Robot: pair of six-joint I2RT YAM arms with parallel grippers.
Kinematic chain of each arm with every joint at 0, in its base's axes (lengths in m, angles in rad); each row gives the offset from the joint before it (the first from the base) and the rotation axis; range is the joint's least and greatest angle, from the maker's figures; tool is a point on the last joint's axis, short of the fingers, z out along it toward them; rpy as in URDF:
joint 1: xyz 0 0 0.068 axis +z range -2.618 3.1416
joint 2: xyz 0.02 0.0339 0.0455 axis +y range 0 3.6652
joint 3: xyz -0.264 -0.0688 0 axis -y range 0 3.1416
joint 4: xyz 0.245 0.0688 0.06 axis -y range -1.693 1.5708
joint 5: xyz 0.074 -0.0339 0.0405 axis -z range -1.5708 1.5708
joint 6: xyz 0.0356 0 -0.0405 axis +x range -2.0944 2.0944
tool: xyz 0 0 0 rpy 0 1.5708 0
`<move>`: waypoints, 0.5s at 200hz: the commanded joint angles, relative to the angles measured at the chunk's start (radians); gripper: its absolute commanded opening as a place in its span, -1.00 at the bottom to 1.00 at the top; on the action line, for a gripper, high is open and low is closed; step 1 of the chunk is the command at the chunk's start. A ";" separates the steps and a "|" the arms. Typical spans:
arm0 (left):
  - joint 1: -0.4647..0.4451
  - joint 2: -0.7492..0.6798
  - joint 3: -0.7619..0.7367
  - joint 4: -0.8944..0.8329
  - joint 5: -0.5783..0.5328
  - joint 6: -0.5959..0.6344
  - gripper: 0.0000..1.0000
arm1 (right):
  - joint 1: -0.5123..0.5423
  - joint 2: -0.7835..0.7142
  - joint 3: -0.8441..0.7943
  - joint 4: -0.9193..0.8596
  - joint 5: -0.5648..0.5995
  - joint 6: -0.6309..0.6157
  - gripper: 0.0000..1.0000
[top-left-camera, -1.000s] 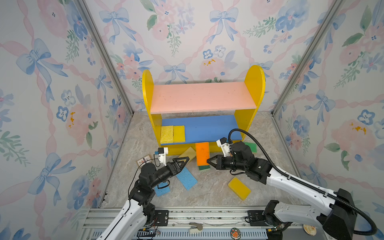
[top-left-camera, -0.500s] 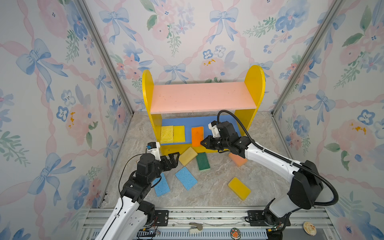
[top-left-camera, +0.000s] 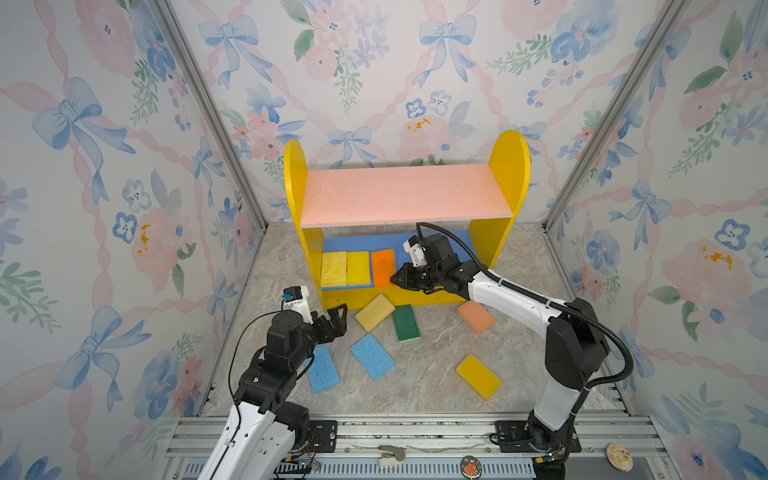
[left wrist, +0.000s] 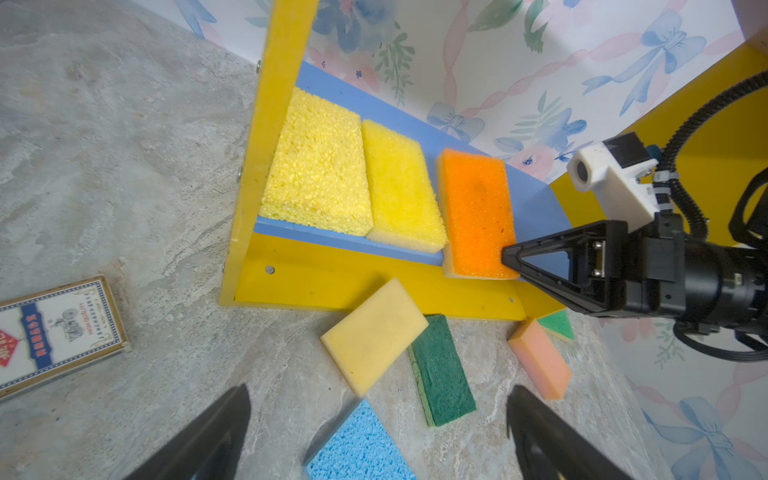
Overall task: Place and organize the cleaning sponges onto the shelf
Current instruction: 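Carry the orange sponge onto the blue shelf with the right gripper while the left withdraws, then press the orange sponge upright beside the yellow sponges with the right gripper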
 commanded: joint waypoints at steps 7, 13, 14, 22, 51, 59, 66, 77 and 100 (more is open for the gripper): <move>0.007 0.008 0.017 -0.013 -0.003 0.028 0.96 | -0.015 0.051 0.075 -0.008 -0.019 -0.012 -0.75; 0.007 0.011 0.016 -0.014 0.000 0.026 0.96 | -0.016 0.058 0.084 -0.008 -0.022 -0.010 -0.75; 0.007 0.012 0.015 -0.014 0.000 0.027 0.96 | -0.016 0.059 0.085 -0.008 -0.024 -0.010 -0.75; 0.008 0.013 0.017 -0.014 0.003 0.027 0.96 | -0.016 0.070 0.095 -0.011 -0.026 -0.011 -0.75; 0.007 0.017 0.015 -0.013 0.005 0.026 0.96 | -0.018 0.085 0.107 -0.020 -0.020 -0.014 -0.74; 0.008 0.020 0.016 -0.014 0.003 0.027 0.96 | -0.019 0.086 0.109 -0.020 -0.021 -0.015 -0.74; 0.007 0.023 0.016 -0.014 0.004 0.027 0.96 | -0.021 0.088 0.109 -0.022 -0.023 -0.015 -0.74; 0.008 0.027 0.015 -0.014 0.004 0.027 0.96 | -0.025 0.087 0.107 -0.023 -0.023 -0.015 -0.74; 0.008 0.034 0.017 -0.015 0.005 0.027 0.96 | -0.033 0.073 0.093 -0.018 -0.026 -0.014 -0.74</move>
